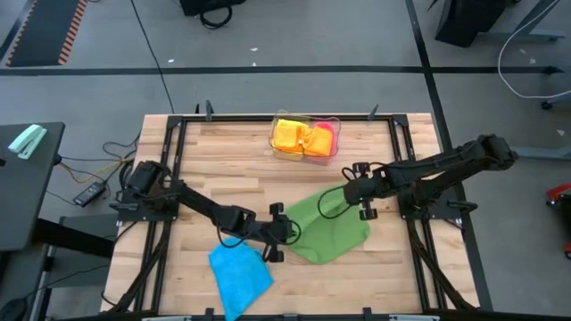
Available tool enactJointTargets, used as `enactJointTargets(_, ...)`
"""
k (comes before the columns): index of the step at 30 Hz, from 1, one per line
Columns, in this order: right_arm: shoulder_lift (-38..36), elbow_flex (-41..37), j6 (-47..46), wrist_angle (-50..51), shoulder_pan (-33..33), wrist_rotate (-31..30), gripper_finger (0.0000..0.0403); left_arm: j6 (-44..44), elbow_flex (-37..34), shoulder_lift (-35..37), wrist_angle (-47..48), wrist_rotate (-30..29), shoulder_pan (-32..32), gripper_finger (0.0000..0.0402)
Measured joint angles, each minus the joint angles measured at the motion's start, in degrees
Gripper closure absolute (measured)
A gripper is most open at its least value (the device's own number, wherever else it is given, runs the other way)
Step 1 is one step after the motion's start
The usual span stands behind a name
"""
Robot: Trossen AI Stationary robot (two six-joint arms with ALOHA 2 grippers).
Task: Fold microfiber towels
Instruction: Fold the green microfiber cloth
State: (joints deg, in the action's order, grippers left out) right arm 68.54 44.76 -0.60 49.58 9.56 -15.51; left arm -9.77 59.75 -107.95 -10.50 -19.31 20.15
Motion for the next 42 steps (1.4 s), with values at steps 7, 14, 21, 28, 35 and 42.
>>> enactJointTargets(7,0.34,-2.06,-3.47,-0.57,5.39,2.07,0.0377,-0.49,-0.09,-0.93,-1.89,0.91,0.37,0.0382)
enactJointTargets(14,0.34,-3.33,-8.82,-0.52,9.85,2.1,0.0377,-3.52,-0.02,-0.93,-6.66,2.68,0.37,0.039)
enactJointTargets(21,0.34,-3.33,-11.2,0.21,13.77,2.85,0.0377,-5.83,0.0,-4.53,-12.56,4.73,0.69,0.0373)
enactJointTargets(28,0.34,-3.34,-12.7,-0.12,16.63,3.79,0.0377,-6.12,0.06,-7.68,-17.72,5.59,0.91,0.0392)
enactJointTargets(35,1.35,-5.75,-15.23,-3.94,19.78,6.0,0.0377,-6.07,2.38,-10.59,-19.72,7.06,1.0,0.0373)
enactJointTargets(42,3.11,-7.09,-23.07,-5.67,22.72,9.96,0.0377,-4.34,4.41,-11.2,-18.7,7.65,1.35,0.0391)
